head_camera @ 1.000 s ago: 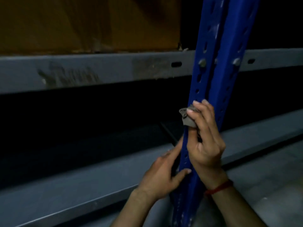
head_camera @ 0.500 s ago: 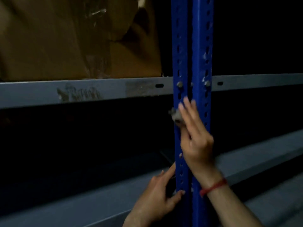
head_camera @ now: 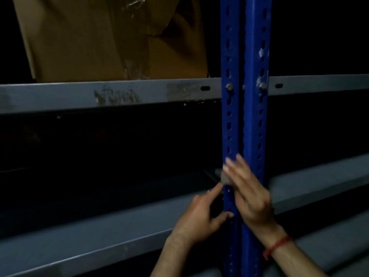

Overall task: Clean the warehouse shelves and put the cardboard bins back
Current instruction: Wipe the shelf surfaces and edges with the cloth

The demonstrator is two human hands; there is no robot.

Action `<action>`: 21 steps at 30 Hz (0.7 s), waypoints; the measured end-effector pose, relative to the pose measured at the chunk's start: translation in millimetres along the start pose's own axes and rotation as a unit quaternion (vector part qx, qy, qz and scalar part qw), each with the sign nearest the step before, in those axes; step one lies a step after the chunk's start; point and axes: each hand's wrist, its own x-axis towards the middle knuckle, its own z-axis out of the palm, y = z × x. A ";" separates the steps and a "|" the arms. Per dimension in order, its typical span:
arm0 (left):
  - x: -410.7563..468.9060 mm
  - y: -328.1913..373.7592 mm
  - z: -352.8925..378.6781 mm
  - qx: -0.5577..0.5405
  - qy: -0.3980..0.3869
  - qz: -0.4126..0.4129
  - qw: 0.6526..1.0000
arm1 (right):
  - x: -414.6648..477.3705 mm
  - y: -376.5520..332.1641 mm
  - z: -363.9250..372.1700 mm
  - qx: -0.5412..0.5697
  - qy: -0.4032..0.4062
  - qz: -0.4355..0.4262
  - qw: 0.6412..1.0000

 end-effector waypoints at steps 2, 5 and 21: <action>-0.3 -4.3 1.0 0.003 0.000 0.010 1.000 | -41.7 -5.5 -2.7 0.007 -0.050 0.013 0.999; 2.8 -8.7 3.1 0.001 -0.003 -0.003 1.000 | -49.0 -6.3 -4.6 0.005 -0.074 0.008 0.997; -4.0 5.9 -3.3 0.035 0.018 0.029 0.999 | 103.0 1.2 -9.8 -0.020 0.056 0.012 0.998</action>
